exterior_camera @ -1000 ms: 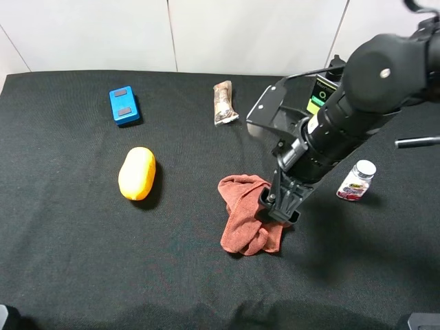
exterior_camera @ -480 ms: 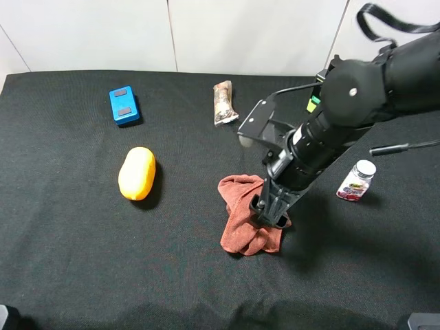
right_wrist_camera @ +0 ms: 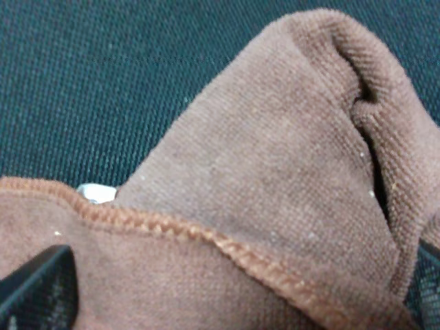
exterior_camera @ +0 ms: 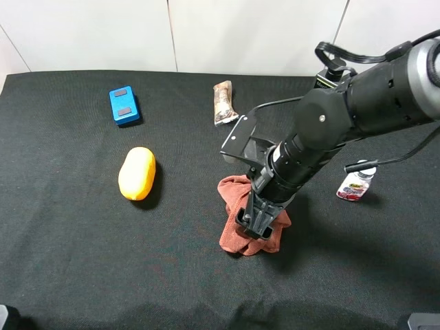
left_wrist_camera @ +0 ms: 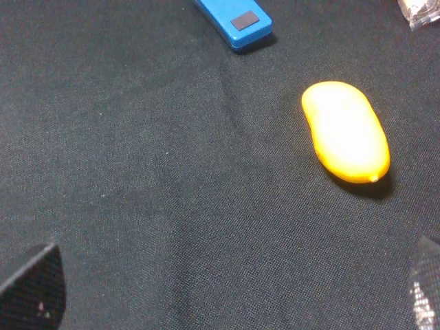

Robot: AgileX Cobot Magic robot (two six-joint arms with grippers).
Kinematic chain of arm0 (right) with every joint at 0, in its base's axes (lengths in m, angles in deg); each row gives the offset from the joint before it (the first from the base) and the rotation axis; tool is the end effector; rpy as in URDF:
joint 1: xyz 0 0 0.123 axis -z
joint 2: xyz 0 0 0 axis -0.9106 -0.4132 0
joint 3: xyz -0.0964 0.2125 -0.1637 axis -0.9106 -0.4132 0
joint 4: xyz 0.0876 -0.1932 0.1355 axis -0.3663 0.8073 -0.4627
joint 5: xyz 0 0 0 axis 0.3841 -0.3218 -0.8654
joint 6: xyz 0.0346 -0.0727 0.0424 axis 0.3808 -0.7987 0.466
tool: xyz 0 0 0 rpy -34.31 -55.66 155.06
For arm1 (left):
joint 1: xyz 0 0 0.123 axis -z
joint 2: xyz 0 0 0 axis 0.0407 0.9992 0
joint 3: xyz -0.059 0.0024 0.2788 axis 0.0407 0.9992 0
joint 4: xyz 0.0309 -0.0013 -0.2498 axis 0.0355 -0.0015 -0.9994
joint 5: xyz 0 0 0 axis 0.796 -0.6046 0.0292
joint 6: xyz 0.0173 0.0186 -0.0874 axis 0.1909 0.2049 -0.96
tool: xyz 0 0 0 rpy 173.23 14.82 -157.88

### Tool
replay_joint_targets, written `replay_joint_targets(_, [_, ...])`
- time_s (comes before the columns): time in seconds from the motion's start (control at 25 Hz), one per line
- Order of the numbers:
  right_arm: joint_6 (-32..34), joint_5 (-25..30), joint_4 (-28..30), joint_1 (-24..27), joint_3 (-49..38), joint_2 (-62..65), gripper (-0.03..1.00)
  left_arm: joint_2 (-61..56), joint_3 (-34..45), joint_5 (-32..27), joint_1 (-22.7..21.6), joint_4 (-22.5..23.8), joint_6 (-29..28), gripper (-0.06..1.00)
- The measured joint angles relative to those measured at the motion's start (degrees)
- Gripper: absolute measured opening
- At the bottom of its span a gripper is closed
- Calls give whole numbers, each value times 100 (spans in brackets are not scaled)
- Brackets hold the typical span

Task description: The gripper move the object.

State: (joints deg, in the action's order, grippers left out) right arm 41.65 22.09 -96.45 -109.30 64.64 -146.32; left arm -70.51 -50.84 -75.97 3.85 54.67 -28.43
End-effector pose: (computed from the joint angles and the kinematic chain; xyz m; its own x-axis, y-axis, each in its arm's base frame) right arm 0.2043 0.2100 0.1114 -0.3867 -0.8737 -0.2950 -0.9150 0.4034 0.0047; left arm -0.0047 -0.0002 0.2745 -0.4572 0.0735 -0.8863 0.1249 0.9920 0.0178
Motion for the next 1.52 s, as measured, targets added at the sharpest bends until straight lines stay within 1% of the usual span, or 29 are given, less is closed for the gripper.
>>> replay_joint_targets(0.24, [61,-50,-11,0,0,-10,69,0,0,0,0,0,0,100])
replay_joint_targets(0.28, [75,-57,-11,0,0,-10,67,0,0,0,0,0,0,100])
replay_joint_targets(0.36, [95,-63,-11,0,0,-10,55,0,0,0,0,0,0,100])
replay_joint_targets(0.6, [95,-47,-11,0,0,-10,10,0,0,0,0,0,0,100])
replay_joint_targets(0.64, [109,-40,-11,0,0,-10,8,0,0,0,0,0,0,100])
replay_joint_targets(1.2, [157,59,-6,0,0,144,8,0,0,0,0,0,0,100])
replay_joint_targets(1.36, [349,162,94,0,0,434,8,0,0,0,0,0,0,100])
replay_joint_targets(1.52, [698,347,325,0,0,769,8,0,0,0,0,0,0,100])
